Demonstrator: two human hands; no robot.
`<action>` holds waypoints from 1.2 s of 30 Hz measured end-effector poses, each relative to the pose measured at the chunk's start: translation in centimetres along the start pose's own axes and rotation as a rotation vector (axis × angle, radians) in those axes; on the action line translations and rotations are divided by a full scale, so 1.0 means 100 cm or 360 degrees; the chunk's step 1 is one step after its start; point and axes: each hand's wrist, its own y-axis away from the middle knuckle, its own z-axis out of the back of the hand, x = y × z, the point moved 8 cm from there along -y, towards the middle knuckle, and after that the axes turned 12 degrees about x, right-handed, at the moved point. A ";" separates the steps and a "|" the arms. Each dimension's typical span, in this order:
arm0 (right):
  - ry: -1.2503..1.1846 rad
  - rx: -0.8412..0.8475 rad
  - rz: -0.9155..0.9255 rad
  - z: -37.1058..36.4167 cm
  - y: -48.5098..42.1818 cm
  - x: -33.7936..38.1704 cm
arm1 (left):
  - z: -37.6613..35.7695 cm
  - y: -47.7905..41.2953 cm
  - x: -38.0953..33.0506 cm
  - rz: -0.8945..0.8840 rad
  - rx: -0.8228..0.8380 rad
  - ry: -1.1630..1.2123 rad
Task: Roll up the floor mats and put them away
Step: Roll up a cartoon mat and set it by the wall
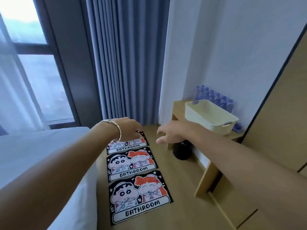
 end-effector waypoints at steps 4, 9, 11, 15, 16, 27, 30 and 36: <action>0.0041 0.0068 0.0200 -0.015 -0.056 0.030 | -0.028 -0.017 0.032 0.0130 0.0068 0.0096; 0.0089 0.0152 0.0381 -0.028 -0.127 0.029 | -0.055 -0.065 0.063 0.0288 0.0155 0.0202; 0.0096 0.0187 0.0433 -0.033 -0.158 0.017 | -0.065 -0.093 0.070 0.0341 0.0186 0.0281; 0.0092 0.0366 0.0505 -0.054 -0.222 -0.018 | -0.095 -0.153 0.075 0.0436 0.0289 0.0412; 0.0090 0.0411 0.0515 -0.062 -0.239 -0.027 | -0.106 -0.166 0.077 0.0461 0.0316 0.0466; -0.0028 0.0788 0.0631 -0.239 -0.388 -0.012 | -0.310 -0.256 0.107 0.0640 0.0608 0.0615; -0.0128 0.0870 0.0587 -0.297 -0.425 0.003 | -0.368 -0.275 0.114 0.0628 0.0669 0.0571; -0.0462 0.0934 0.0471 -0.426 -0.496 0.049 | -0.499 -0.315 0.141 0.0531 0.0737 0.0429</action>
